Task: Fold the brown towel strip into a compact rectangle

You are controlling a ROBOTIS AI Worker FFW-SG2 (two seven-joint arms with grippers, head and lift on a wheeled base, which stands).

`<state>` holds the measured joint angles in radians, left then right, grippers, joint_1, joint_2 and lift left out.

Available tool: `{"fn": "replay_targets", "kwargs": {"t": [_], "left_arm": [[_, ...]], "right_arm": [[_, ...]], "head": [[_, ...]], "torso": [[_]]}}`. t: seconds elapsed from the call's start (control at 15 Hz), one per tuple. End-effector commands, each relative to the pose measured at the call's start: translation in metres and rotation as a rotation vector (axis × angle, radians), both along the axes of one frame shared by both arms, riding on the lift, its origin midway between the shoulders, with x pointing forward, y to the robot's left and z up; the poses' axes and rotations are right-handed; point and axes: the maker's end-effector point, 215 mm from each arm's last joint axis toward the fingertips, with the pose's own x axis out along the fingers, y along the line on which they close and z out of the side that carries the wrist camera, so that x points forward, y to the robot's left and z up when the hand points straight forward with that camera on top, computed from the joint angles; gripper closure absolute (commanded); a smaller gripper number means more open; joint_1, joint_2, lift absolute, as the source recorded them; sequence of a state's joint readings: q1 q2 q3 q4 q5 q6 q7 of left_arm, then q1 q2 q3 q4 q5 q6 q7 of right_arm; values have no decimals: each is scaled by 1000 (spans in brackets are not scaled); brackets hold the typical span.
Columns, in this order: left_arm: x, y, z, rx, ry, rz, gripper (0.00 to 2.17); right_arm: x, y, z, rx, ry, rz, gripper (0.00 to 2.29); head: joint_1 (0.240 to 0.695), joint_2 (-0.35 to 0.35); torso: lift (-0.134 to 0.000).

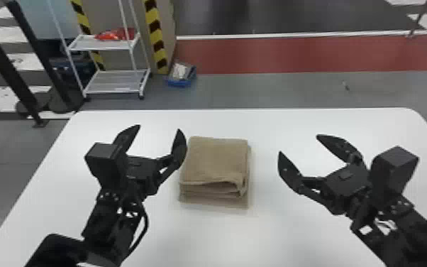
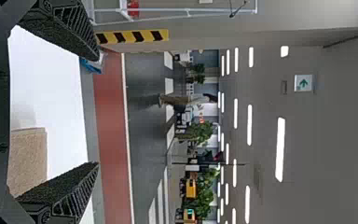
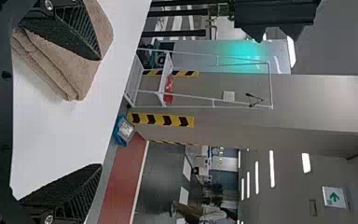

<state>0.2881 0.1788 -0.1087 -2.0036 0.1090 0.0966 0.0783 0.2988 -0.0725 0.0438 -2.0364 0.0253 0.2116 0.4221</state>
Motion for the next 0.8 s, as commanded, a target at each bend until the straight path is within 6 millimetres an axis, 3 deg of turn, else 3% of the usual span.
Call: {"fn": "replay_targets", "kwargs": {"t": [0.0,0.27,0.47,0.73], "left_arm": [[-6,23,7,-3,-39,38,90],[-16,48,-10,12,-34,68,90],[-29,54,0,11,-68,73,93],[-42,56,-2,12,-66,66,90]], "right_arm": [[-5,-1,0,12,-1,2,66],[-15,0,-3,16,-5,9,39],[-25,0,-1,24,-17,13,43],[-38,-33,6,47,-16,-38,53]], "head": [[695,81],[695,120],[695,140],[695,144]], "torso": [[-123],[-123],[-123],[-123]]}}
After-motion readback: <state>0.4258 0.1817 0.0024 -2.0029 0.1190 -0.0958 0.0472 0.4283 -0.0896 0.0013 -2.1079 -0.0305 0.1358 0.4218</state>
